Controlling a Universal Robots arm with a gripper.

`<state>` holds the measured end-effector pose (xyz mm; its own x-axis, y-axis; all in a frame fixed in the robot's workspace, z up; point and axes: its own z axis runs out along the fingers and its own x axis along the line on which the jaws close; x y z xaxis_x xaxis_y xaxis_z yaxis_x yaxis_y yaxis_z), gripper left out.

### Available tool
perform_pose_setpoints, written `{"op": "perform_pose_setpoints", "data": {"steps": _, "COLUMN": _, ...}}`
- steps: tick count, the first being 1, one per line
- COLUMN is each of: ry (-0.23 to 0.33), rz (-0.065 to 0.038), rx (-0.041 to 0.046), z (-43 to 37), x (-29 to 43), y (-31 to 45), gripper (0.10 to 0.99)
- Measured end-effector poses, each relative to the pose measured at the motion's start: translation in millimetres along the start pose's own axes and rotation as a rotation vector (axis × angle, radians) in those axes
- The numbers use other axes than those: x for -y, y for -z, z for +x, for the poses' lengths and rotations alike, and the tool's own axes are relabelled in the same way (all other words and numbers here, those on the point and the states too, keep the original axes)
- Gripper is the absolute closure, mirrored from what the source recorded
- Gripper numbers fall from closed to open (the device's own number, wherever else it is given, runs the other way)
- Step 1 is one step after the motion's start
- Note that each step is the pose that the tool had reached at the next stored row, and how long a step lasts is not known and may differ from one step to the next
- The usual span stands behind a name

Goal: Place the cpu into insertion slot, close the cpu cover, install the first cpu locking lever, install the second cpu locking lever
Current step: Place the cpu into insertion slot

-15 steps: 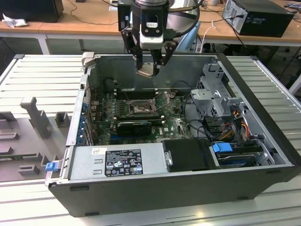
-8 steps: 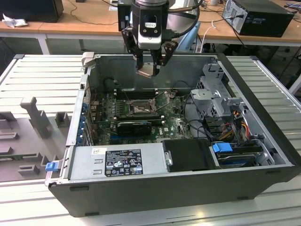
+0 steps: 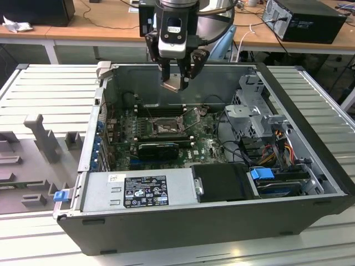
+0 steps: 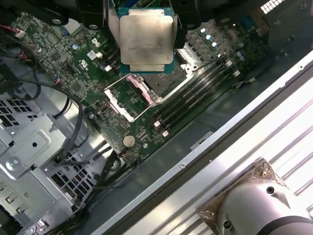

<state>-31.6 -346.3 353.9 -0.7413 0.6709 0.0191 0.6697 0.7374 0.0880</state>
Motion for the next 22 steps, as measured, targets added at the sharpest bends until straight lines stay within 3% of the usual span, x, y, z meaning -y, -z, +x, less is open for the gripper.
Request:
{"op": "perform_pose_setpoints", "data": {"steps": 13, "ry": -0.145, "rz": -0.003, "rx": 0.0128, "z": 0.0, "x": 0.1, "y": -0.7, "gripper": 0.565}}
{"op": "perform_pose_setpoints", "data": {"steps": 22, "ry": -0.195, "rz": -0.004, "rx": 0.0172, "z": 0.0, "x": 0.1, "y": -1.5, "gripper": 0.565}}
